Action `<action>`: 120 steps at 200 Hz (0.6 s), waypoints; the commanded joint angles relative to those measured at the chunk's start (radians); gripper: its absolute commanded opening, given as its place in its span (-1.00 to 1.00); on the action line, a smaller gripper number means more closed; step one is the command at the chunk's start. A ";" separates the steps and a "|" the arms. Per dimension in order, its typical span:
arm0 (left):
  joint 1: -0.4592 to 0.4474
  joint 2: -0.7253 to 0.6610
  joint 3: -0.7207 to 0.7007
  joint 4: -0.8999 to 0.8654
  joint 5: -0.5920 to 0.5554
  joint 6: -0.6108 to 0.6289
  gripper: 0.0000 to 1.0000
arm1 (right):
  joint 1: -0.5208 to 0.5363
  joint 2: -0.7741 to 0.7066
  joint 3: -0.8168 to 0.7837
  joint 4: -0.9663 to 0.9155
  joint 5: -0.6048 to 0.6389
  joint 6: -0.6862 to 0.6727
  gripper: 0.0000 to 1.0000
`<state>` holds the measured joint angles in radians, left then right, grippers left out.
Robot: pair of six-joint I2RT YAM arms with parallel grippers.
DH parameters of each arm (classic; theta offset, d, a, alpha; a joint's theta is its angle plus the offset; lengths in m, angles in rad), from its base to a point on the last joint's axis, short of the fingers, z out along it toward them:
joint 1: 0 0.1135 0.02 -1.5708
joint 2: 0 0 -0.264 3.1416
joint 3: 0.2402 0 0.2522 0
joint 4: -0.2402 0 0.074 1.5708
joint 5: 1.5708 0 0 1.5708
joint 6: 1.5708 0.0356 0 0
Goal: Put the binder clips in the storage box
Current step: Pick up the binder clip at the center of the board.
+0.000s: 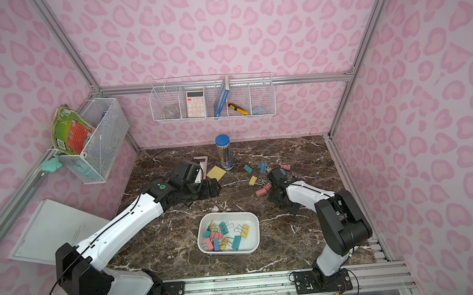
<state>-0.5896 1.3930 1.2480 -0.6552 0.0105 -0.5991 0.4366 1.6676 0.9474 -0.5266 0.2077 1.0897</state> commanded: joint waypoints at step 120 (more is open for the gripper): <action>-0.002 -0.029 -0.012 -0.008 -0.018 0.014 0.94 | 0.047 -0.104 -0.055 0.001 0.068 0.102 0.04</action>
<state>-0.5903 1.3788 1.2400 -0.6556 0.0071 -0.5957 0.4824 1.6390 0.9154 -0.5247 0.2672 1.1995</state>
